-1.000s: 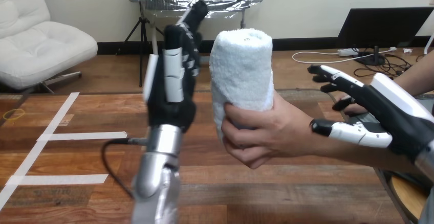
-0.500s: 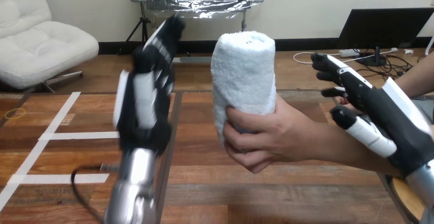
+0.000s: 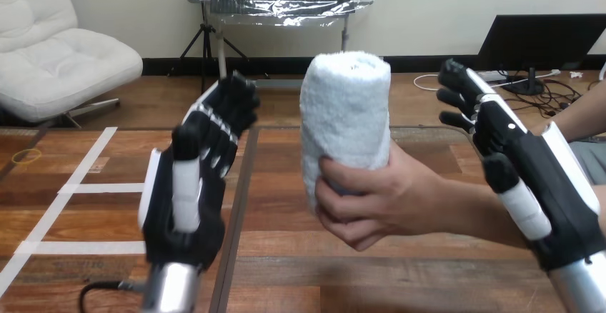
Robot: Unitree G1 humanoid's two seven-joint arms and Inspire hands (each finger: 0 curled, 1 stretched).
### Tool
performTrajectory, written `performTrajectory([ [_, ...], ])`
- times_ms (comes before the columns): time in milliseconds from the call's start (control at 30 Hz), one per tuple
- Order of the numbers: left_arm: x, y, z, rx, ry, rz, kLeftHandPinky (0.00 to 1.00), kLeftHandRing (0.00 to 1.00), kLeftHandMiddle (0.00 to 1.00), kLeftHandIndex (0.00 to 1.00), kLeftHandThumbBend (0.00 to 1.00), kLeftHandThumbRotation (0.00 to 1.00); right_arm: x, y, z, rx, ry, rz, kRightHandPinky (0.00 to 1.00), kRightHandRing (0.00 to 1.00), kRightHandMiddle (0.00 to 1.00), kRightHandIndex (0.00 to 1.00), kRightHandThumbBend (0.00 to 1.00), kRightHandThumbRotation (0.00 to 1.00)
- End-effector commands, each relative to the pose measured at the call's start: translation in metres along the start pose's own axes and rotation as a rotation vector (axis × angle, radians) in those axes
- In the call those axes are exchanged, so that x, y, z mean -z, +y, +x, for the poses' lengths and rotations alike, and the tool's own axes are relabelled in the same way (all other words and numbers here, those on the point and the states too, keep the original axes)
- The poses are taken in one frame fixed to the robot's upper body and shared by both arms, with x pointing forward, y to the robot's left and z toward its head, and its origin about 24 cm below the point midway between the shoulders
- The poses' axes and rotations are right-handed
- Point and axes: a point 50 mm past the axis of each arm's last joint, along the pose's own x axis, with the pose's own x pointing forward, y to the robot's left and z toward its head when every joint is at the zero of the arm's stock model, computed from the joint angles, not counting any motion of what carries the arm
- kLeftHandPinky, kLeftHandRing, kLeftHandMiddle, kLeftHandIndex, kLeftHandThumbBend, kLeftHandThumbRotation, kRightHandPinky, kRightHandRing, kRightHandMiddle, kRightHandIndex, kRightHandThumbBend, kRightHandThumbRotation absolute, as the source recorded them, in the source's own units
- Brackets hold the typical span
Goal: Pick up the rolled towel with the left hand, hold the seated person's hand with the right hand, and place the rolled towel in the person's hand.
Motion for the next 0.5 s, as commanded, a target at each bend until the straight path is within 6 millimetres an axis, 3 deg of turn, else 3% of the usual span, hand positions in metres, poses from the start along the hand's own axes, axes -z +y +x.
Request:
performTrajectory([
  [0,-0.031,-0.004,0.007,0.095,-0.148,0.054,0.76,0.82,0.81,0.77,0.83,0.88,-0.025,0.008,0.006,0.065,-0.165,0.045,0.86,0.91,0.92,0.92,0.91,1.00],
  [467,-0.046,-0.002,-0.013,0.096,-0.182,0.074,0.69,0.79,0.78,0.74,0.81,0.83,-0.050,0.035,-0.010,0.103,-0.235,0.211,0.85,0.92,0.91,0.92,0.96,1.00],
])
